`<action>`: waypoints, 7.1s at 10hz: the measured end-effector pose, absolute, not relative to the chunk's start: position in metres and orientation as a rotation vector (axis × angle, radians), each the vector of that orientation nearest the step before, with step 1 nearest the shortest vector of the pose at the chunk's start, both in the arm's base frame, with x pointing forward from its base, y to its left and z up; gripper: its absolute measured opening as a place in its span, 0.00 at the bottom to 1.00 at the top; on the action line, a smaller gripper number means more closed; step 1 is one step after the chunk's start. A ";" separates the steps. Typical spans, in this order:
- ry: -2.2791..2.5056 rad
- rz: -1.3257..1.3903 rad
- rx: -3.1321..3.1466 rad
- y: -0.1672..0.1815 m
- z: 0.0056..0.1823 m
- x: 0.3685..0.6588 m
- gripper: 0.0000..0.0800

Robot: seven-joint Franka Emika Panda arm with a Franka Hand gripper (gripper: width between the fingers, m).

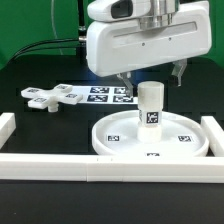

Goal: Assemble round table

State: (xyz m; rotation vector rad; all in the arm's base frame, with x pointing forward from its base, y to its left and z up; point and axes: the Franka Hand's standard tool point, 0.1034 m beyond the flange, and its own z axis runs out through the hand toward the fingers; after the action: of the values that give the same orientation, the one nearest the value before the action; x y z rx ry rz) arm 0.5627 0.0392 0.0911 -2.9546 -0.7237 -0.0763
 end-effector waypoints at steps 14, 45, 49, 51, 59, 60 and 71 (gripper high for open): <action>-2.120 -0.051 -2.324 0.036 0.084 0.566 0.67; 1.374 -0.049 -2.685 0.037 0.079 0.560 0.51; 1.220 -0.045 -2.757 0.038 0.080 0.560 0.63; 0.914 -0.069 -2.880 0.039 0.081 0.561 0.78; -0.138 -0.083 -3.044 0.041 0.078 0.562 0.81; -0.273 -0.092 -3.039 0.045 0.081 0.564 0.81; -1.703 -0.087 -2.639 0.042 0.079 0.565 0.81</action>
Offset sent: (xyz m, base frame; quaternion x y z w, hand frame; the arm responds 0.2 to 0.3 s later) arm 0.0121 0.0072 0.0012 -0.0041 -0.0196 -0.2988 0.9541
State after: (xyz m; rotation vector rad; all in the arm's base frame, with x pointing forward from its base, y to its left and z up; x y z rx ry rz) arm 0.5651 0.0422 0.0786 -2.6386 -1.7032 -0.0874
